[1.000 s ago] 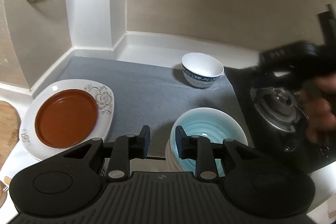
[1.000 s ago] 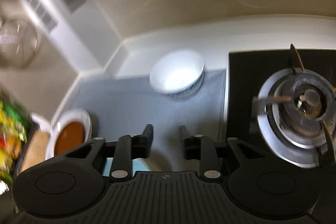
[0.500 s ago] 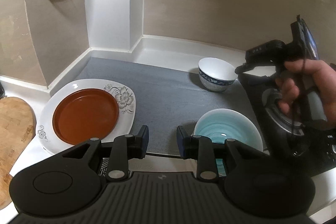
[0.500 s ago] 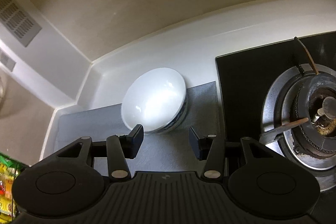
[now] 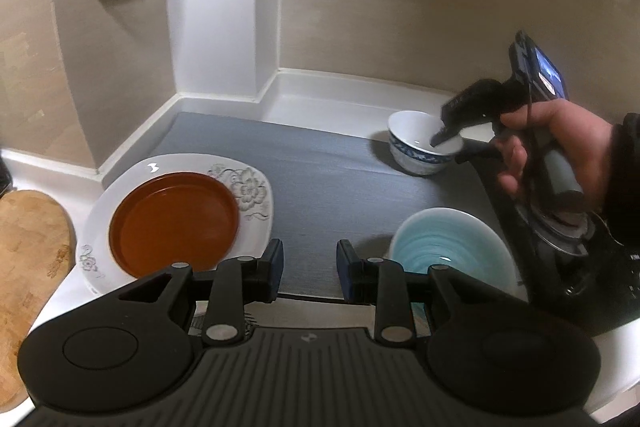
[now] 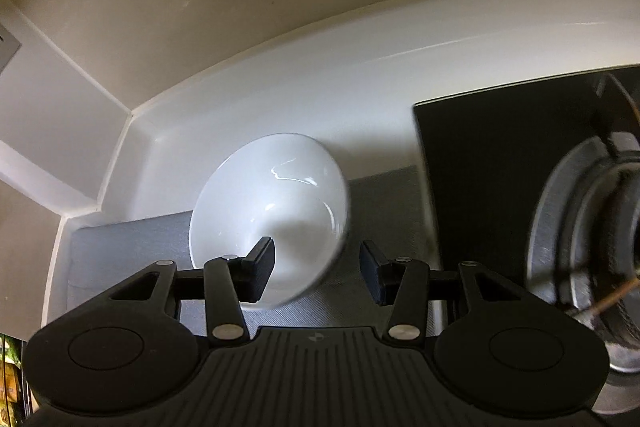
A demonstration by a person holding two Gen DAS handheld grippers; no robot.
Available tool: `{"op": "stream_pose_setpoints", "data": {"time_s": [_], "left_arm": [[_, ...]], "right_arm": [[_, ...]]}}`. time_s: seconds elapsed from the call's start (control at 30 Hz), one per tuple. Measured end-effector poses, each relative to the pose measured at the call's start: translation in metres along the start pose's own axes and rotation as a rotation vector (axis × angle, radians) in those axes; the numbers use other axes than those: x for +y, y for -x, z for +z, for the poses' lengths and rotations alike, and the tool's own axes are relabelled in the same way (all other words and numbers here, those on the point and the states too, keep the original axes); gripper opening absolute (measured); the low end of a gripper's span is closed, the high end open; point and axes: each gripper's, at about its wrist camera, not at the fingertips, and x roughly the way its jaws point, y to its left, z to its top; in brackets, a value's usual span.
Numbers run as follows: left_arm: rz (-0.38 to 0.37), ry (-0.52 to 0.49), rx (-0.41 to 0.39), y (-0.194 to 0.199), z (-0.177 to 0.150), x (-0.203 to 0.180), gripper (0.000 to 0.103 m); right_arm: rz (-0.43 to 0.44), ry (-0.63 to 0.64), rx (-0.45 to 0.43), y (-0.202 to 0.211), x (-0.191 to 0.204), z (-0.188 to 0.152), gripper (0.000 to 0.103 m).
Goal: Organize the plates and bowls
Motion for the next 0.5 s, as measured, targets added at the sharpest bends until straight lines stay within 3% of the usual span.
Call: {"op": "stream_pose_setpoints", "data": {"time_s": [0.2,0.37,0.5], "left_arm": [[0.005,0.011,-0.013,0.0,0.003,0.008,0.032],[-0.007,0.011,-0.016,-0.004,0.007,0.009,0.032],[-0.022,0.006,-0.015,-0.008,0.009,0.007,0.032]], "right_arm": [[-0.092,0.015,0.025,-0.009,0.003,0.004,0.017],[-0.088,0.078,0.037,-0.007,0.01,0.001,0.015],[-0.043,0.136,0.095,-0.003,0.02,-0.005,0.015]]}}
